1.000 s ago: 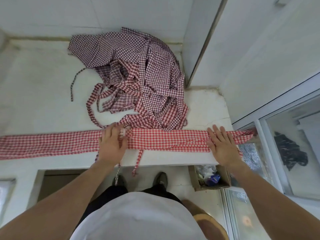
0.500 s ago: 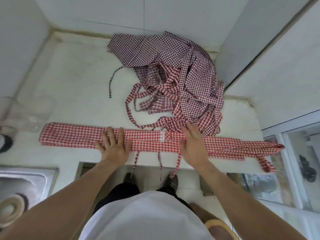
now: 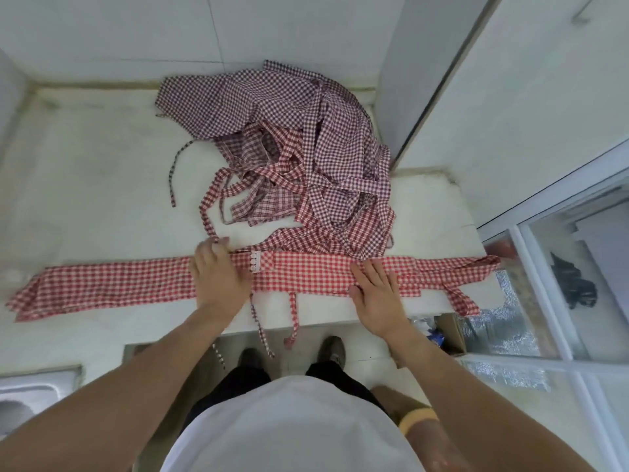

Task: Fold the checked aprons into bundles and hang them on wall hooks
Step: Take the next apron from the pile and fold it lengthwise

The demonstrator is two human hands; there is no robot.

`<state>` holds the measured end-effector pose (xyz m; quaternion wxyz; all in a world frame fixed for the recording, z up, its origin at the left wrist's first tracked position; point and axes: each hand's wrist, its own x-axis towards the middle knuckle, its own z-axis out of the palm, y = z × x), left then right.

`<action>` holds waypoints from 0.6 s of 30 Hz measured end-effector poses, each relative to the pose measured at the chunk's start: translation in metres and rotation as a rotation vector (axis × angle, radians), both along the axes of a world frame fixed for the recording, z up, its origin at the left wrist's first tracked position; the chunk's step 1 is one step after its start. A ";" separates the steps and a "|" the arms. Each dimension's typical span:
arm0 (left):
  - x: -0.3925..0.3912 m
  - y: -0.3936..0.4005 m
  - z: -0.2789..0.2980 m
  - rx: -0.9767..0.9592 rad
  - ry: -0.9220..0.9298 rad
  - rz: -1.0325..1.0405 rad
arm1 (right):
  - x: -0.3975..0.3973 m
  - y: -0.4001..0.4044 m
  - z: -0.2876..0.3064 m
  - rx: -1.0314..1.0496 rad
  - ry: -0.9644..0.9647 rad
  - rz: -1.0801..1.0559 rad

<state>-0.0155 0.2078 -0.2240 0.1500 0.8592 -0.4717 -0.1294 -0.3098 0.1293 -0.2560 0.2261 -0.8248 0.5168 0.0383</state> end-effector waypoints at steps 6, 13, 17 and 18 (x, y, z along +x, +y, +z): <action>-0.166 -0.057 0.015 -0.241 0.202 -0.589 | -0.052 -0.023 0.020 -0.068 -0.381 -0.055; -0.271 -0.101 0.000 -0.068 0.209 -0.834 | -0.175 -0.039 0.026 -0.154 -0.209 -0.287; -0.304 -0.120 -0.007 0.082 0.116 -0.884 | -0.212 -0.040 0.015 -0.098 -0.169 -0.126; -0.307 -0.122 -0.009 0.137 0.074 -0.900 | -0.216 -0.043 0.013 -0.112 -0.184 -0.095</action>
